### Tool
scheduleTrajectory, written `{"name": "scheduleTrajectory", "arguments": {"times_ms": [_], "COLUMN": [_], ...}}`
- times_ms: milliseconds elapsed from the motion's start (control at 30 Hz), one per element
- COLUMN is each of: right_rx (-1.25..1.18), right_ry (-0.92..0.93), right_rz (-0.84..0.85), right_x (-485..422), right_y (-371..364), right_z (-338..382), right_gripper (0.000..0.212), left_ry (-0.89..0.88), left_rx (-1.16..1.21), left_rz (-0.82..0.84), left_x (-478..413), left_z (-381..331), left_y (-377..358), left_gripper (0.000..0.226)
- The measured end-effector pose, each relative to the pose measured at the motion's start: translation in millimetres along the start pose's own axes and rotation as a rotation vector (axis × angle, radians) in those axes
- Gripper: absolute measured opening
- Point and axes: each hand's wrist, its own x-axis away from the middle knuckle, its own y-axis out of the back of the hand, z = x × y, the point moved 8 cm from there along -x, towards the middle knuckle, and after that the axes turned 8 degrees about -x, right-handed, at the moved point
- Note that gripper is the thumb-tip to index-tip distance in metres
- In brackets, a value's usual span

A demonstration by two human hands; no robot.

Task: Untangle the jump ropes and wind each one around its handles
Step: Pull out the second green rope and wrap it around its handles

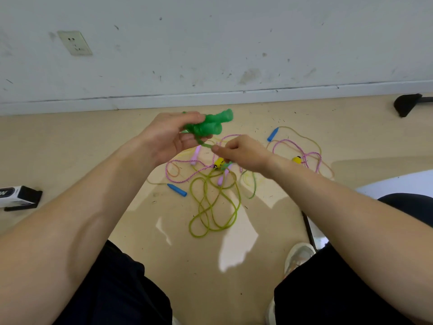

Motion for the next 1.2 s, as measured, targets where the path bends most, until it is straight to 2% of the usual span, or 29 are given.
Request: {"name": "scheduleTrajectory", "arguments": {"times_ms": [100,233,400,500,667,800,967,1067,1133,1200], "right_rx": [-0.089,-0.161,-0.338,-0.438,-0.525,-0.506,-0.37,-0.205,-0.063,0.053], "right_ry": [0.01,0.037,-0.005,-0.043,-0.003,0.012,0.036,0.162,0.269,0.313], "right_rz": [-0.066,-0.114,-0.069,-0.019,-0.09,-0.131,-0.177,-0.201,-0.185,-0.154], "right_x": [-5.2,-10.1,-8.3,-4.5,8.8,15.8,13.0,17.3,24.7,28.5], "right_y": [24.8,39.6,39.0,30.2,12.0,-5.0,-10.3,-6.8,-11.1,-21.1], "right_z": [1.2,4.3,8.8,14.6,26.7,26.4,21.6,33.4,46.3,51.0], "right_gripper": [0.043,0.029,0.022,0.026,0.022,0.02,0.026,0.023,0.025,0.026], "left_ry": [-0.06,-0.122,-0.185,-0.251,-0.375,-0.348,-0.16,-0.089,-0.084,-0.082], "left_rx": [-0.187,-0.38,-0.576,-0.723,-0.844,-0.611,-0.196,-0.047,-0.012,-0.011], "left_rz": [-0.044,0.02,0.079,-0.034,-0.269,-0.406,-0.366,-0.33,-0.316,-0.33], "left_x": [-1.7,-0.9,0.7,-2.1,-6.9,-8.2,-10.1,-13.0,-13.8,-11.8], "left_z": [-5.1,-3.5,0.0,-3.6,-8.4,0.2,19.5,23.7,24.0,23.4], "left_y": [4.4,-4.8,-16.9,-10.8,0.4,14.2,13.1,14.6,15.4,16.4], "left_gripper": [0.026,0.041,0.049,0.055,0.06,0.054,0.044,0.057,0.069,0.07]}}
